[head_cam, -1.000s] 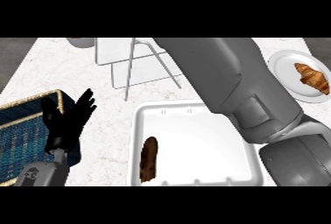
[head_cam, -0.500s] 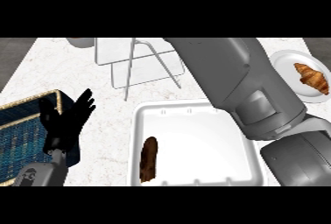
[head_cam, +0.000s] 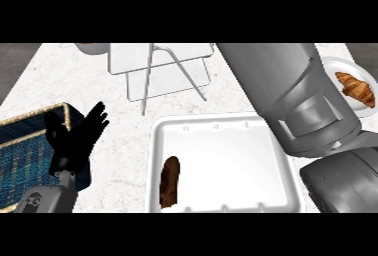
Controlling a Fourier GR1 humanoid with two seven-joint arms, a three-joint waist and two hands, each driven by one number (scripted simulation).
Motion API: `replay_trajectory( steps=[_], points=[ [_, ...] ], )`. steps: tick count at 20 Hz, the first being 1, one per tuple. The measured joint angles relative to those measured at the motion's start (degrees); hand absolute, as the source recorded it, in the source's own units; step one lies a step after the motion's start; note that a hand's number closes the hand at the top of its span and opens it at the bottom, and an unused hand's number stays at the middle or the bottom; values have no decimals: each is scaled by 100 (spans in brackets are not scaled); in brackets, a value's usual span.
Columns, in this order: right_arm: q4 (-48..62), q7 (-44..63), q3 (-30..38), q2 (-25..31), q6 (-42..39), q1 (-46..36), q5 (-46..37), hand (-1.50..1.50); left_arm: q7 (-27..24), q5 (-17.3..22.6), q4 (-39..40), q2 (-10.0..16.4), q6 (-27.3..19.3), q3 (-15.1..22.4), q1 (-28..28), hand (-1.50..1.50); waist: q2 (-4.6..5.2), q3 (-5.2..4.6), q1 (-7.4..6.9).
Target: Pick the lemon from the tray and place it in the tiered shelf
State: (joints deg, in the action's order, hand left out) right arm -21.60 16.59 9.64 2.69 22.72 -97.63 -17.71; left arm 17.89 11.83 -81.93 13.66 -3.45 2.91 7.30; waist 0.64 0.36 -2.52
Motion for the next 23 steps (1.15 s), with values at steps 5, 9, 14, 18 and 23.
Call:
replay_trajectory(
  steps=[5, 9, 14, 18, 23],
  points=[
    [-92, -211, 412, 165, 485, 36, 272, -150, -21, -64, 5, -40, -61, -4, -23, 0, -7, 0, 27],
    [-40, -38, 449, 427, 905, -23, 164, -150, -63, -66, 89, -28, -46, -69, -35, 0, -37, 14, 96],
    [-101, 29, 693, 1000, 1140, 123, 255, -150, -67, -64, -11, -37, -41, -89, -141, 0, -51, 13, 131],
    [-311, -7, 912, 1390, 986, 448, 469, -150, -17, 1, -29, -17, -2, -163, -179, 0, -71, 11, 197],
    [-609, -123, 1057, 1794, 291, 911, 754, -150, -87, -72, 17, -47, -37, -193, -195, 0, -92, 25, 243]
  ],
)
